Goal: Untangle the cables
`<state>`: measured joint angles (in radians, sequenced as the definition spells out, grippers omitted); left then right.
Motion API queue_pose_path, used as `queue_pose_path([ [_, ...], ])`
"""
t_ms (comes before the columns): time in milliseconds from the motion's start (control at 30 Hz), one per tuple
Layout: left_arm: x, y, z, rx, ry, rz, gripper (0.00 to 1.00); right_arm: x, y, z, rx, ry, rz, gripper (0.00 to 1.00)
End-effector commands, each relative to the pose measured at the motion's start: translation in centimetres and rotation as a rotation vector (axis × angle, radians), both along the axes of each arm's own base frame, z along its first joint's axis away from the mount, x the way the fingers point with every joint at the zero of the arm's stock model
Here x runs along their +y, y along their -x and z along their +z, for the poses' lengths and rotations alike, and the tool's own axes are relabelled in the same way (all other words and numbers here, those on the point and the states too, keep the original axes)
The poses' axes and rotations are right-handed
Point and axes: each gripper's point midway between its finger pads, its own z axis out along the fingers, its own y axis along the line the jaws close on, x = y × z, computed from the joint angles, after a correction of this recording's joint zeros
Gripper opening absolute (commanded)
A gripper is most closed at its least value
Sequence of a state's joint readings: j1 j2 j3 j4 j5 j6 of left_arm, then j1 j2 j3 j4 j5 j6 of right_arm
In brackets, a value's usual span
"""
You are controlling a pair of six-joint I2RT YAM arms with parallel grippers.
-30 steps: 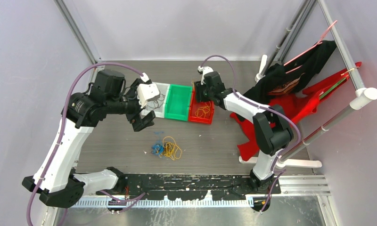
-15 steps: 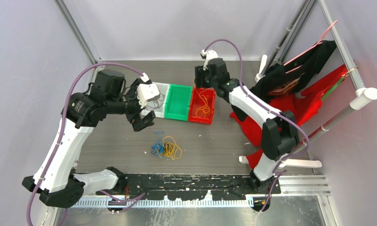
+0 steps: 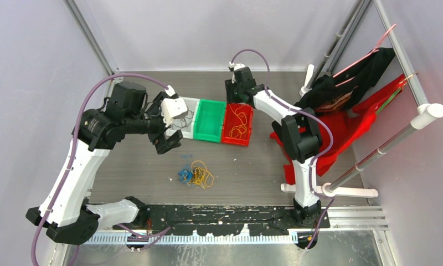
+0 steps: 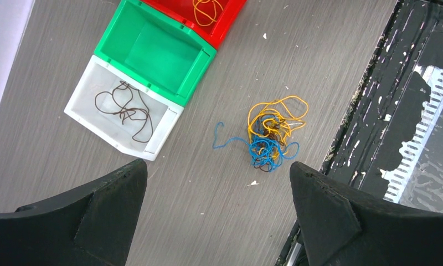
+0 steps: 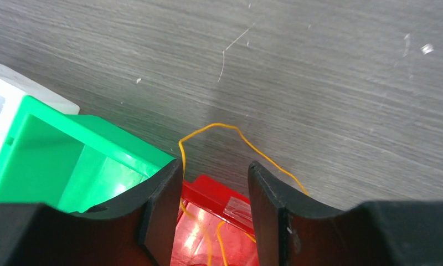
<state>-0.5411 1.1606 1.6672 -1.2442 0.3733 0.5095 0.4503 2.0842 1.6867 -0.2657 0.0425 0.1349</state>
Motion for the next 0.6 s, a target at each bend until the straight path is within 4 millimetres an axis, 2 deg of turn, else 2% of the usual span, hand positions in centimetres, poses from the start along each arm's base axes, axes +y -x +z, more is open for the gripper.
queue_pose_path([
  [0, -0.3, -0.9, 1.4, -0.077, 0.029, -0.004, 0.99, 1.9, -1.4, 3.0, -0.067, -0.092, 0.024, 0.51],
  [167, -0.2, -0.8, 1.2, -0.079, 0.024, -0.007, 1.0, 2.3, -1.7, 3.4, -0.087, -0.122, 0.021, 0.48],
  [367, -0.2, -0.8, 1.2, -0.082, 0.026, -0.008, 1.0, 2.6, -2.2, 3.9, -0.108, -0.145, 0.016, 0.38],
  [567, -0.1, -0.7, 1.4, -0.095, 0.025, -0.01, 1.0, 2.8, -2.3, 3.0, -0.071, -0.132, 0.021, 0.46],
])
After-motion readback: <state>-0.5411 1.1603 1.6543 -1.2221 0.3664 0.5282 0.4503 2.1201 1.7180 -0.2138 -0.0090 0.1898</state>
